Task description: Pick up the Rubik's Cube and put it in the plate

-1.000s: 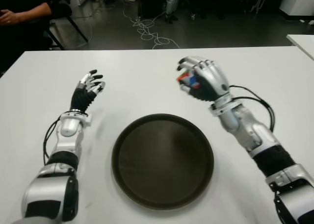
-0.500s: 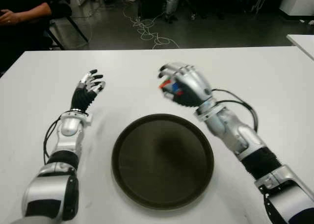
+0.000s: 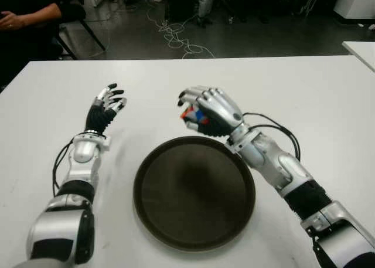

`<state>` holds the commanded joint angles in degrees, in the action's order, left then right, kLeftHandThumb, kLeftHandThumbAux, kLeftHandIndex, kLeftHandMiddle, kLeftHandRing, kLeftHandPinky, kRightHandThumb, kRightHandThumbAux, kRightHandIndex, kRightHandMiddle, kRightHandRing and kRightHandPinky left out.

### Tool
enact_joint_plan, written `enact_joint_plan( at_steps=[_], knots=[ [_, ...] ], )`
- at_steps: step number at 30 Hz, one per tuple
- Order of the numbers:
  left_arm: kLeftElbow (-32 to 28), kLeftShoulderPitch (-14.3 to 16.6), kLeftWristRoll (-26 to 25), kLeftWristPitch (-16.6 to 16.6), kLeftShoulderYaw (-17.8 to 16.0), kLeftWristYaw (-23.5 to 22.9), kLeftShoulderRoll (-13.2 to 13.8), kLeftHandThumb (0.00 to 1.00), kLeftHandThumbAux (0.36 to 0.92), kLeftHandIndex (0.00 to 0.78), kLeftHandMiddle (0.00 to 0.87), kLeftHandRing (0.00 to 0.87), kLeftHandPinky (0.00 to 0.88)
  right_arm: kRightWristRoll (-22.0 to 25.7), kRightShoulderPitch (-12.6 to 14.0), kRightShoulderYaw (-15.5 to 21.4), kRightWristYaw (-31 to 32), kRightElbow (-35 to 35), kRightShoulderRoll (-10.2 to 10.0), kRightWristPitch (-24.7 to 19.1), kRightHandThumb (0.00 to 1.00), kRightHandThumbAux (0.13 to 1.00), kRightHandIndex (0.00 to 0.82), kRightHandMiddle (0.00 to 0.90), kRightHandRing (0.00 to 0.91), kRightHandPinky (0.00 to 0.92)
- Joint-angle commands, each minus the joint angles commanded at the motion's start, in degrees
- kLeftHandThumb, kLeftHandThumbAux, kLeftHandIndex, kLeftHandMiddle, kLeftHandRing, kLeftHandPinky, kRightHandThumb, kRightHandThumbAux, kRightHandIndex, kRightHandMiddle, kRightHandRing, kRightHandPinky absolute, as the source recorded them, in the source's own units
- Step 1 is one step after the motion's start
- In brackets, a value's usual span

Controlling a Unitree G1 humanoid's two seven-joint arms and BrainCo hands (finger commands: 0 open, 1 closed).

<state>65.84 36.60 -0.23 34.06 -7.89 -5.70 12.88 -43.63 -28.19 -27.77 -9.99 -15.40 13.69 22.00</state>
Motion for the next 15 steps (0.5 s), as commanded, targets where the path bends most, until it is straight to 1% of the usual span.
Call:
enact_joint_plan(
  at_steps=[1,4,9,12,14,15],
  knots=[
    [-0.02,0.02,0.05,-0.05,0.03,0.12,-0.01,0.025,0.587,0.132,0.223,0.233,0.269,0.01,0.23,-0.06,0.3,0.17,-0.06,0.1,0.839,0.687,0.395,0.539,0.711,0.761],
    [-0.06,0.08,0.26,-0.21,0.17,0.53,-0.06,0.028,0.595,0.13,0.22,0.231,0.268,0.08,0.59,-0.14,1.37,0.44,0.09,0.58,0.842,0.683,0.418,0.502,0.716,0.76],
    [-0.14,0.09,0.36,-0.29,0.27,1.02,-0.18,0.038,0.597,0.132,0.23,0.243,0.276,0.15,1.2,-0.24,2.73,0.71,0.41,1.14,0.842,0.681,0.427,0.486,0.714,0.755],
    [-0.12,0.08,0.06,-0.23,0.07,0.83,-0.31,0.053,0.595,0.136,0.236,0.251,0.285,0.13,2.67,-0.4,2.94,0.8,0.86,1.77,0.842,0.681,0.428,0.484,0.717,0.757],
    [-0.1,0.08,0.03,-0.19,0.03,0.76,-0.33,0.056,0.591,0.135,0.236,0.25,0.283,0.11,3.17,-0.32,3.04,0.93,0.93,1.96,0.842,0.681,0.428,0.484,0.718,0.758],
    [-0.08,0.09,0.03,-0.13,0.03,0.68,-0.3,0.057,0.59,0.134,0.236,0.25,0.281,0.08,3.92,-0.42,2.75,0.71,0.98,2.25,0.842,0.681,0.429,0.484,0.719,0.758]
  ],
)
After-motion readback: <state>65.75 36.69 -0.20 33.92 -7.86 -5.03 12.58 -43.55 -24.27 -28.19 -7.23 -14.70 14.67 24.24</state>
